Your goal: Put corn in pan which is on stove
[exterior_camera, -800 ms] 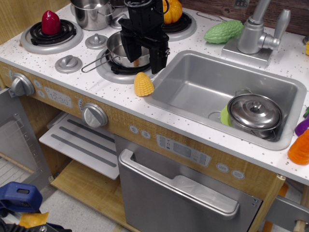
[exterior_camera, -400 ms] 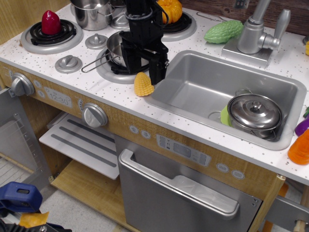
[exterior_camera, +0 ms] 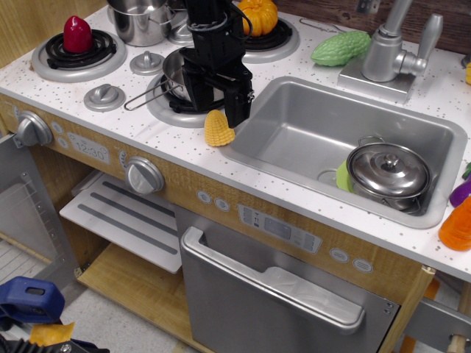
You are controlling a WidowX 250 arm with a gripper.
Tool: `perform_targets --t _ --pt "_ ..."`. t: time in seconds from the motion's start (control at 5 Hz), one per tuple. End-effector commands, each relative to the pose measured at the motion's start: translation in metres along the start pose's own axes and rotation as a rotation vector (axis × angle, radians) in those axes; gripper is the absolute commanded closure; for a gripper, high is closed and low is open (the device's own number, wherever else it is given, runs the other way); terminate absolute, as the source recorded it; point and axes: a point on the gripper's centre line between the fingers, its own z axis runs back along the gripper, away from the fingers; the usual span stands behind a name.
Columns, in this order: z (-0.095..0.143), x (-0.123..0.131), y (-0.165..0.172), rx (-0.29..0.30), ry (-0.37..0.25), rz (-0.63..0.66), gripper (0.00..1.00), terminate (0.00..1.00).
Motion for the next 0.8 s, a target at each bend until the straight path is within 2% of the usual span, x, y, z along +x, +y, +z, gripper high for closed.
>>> perform_targets --t 0.0,0.6 --pt "0.004 0.005 0.005 0.018 -0.075 -0.016 0.0 0.0" --pt "-0.011 0.01 0.014 -0.039 -0.133 -0.006 0.0 0.0"
